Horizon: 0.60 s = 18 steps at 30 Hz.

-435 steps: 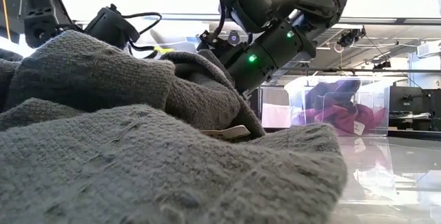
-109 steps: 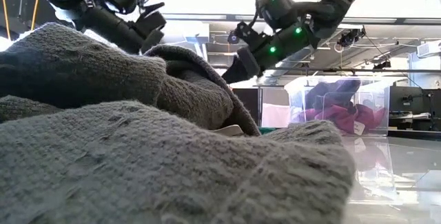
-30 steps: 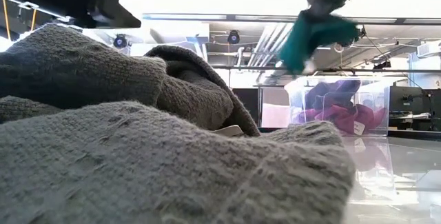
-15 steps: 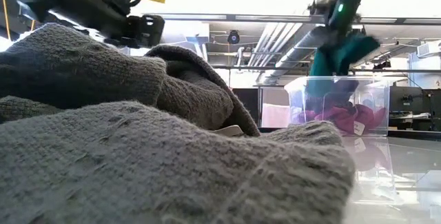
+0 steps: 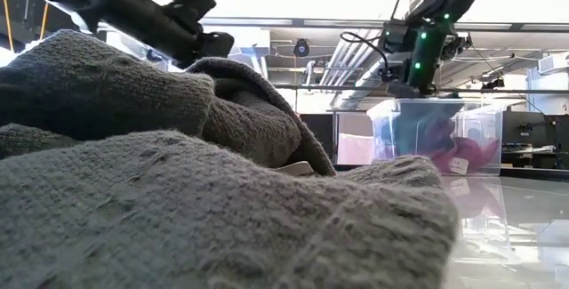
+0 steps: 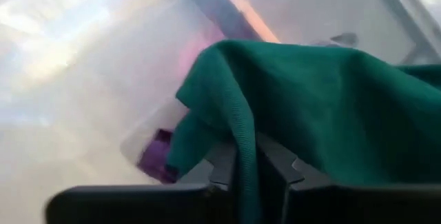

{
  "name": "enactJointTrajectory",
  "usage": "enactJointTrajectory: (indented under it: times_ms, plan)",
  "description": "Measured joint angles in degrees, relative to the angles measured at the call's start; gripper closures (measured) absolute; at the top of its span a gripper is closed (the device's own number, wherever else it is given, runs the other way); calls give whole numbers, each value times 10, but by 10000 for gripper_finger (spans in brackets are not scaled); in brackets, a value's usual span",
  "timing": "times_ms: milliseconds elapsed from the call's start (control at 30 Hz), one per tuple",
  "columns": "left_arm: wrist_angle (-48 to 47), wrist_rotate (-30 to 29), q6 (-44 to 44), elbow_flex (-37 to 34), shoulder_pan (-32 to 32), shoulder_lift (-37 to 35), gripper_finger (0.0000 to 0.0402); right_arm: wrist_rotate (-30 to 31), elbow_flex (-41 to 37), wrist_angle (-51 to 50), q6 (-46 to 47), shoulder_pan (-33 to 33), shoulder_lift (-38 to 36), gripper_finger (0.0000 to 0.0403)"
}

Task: Sort towels by color in basket
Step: Put the dark green towel into the top transparent bin

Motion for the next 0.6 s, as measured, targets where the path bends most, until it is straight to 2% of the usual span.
enactJointTrajectory:
  times_ms: [100,233,333,467,600]
  plan:
    - [47,6,54,0,27,0,314,-32,14,-30,4,-9,7,329]
    - [111,63,164,0,67,0,314,-35,52,-70,12,-17,-7,266]
    - [122,100,202,0,95,0,314,-51,99,-119,31,-18,-18,233]
    - [115,105,197,0,134,0,314,-61,165,-187,72,-17,-24,220]
    - [111,96,182,0,189,0,314,-61,171,-206,89,-17,-24,233]
